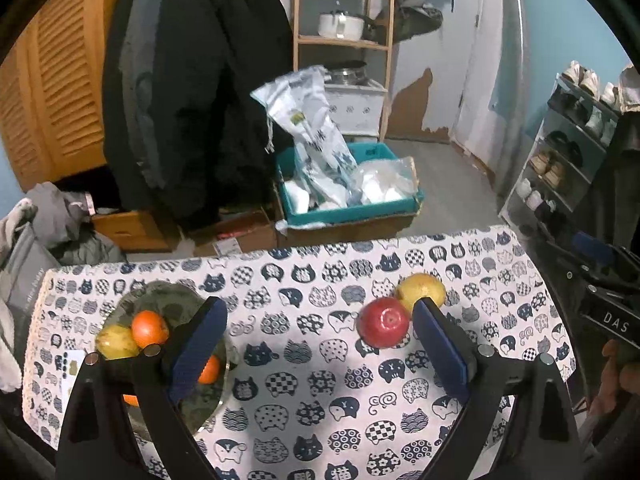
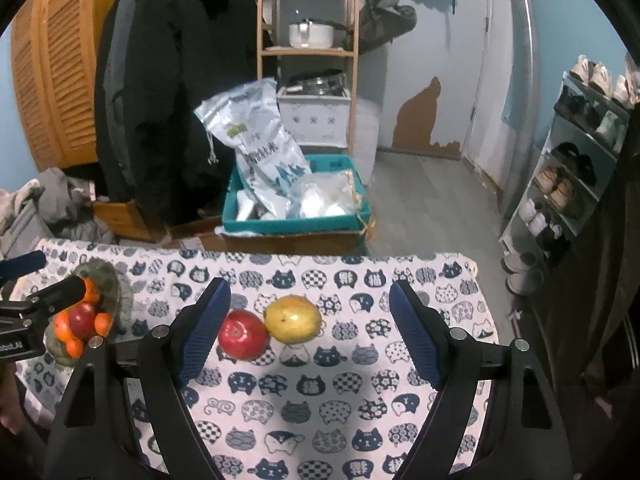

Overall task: Organize fruits
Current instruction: 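Raise both tools from the bowl and move toward the red apple and yellow pear, then grasp the red apple with the left tool while the right tool grasps the yellow pear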

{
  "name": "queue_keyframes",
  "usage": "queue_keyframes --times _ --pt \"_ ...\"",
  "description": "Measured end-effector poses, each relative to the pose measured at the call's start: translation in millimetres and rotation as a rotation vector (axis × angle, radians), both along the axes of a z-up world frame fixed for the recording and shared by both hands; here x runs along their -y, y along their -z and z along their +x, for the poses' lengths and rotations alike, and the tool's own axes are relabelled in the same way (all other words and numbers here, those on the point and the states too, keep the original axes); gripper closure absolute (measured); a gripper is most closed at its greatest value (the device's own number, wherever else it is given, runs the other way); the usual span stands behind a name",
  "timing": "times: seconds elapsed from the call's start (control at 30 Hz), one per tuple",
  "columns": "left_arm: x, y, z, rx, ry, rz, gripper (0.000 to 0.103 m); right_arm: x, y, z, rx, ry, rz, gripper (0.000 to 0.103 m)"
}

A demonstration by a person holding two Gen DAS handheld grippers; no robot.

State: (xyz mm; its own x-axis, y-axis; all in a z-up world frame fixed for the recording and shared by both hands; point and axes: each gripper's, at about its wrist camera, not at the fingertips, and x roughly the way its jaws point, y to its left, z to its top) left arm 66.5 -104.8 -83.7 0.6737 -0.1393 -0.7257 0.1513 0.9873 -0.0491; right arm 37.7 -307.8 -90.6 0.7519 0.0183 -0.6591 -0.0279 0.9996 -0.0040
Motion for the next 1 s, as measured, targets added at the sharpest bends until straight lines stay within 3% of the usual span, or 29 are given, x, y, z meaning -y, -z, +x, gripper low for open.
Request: queue_keyframes --times 0.77,1.0 --pt "46 119 61 -0.295 0.041 0.046 0.008 25 115 57 -0.323 0.043 0.042 0.022" --pt "59 140 76 -0.333 0.056 0.038 0.008 33 153 77 -0.424 0.063 0.069 0.022"
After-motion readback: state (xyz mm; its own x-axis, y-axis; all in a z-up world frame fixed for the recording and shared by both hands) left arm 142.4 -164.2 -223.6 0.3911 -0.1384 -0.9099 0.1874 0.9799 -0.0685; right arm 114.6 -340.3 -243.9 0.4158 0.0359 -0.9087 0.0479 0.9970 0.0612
